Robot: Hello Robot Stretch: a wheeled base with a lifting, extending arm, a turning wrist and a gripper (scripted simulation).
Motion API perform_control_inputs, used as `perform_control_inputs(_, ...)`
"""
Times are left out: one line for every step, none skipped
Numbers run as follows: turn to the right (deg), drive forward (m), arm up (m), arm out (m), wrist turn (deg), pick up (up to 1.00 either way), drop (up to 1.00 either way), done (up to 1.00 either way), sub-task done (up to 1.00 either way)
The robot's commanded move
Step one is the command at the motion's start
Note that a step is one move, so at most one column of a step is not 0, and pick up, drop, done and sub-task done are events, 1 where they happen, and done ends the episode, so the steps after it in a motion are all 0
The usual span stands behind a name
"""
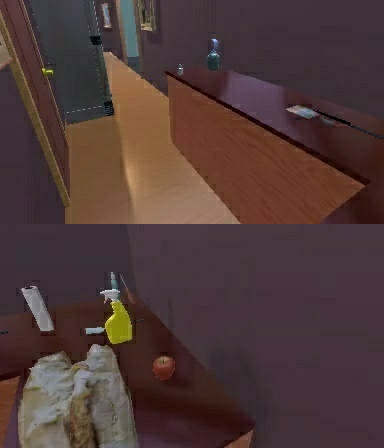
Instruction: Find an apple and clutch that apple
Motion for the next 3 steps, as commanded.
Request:
perform_control_inputs(0.0, 0.00, 0.38, 0.00, 0.0, 0.00, 0.00, 0.00, 0.00)
perform_control_inputs(0.0, 0.00, 0.00, 0.22, 0.0, 0.00, 0.00, 0.00, 0.00)
perform_control_inputs(0.0, 0.00, 0.00, 0.00, 45.0, 0.00, 0.00, 0.00, 0.00)
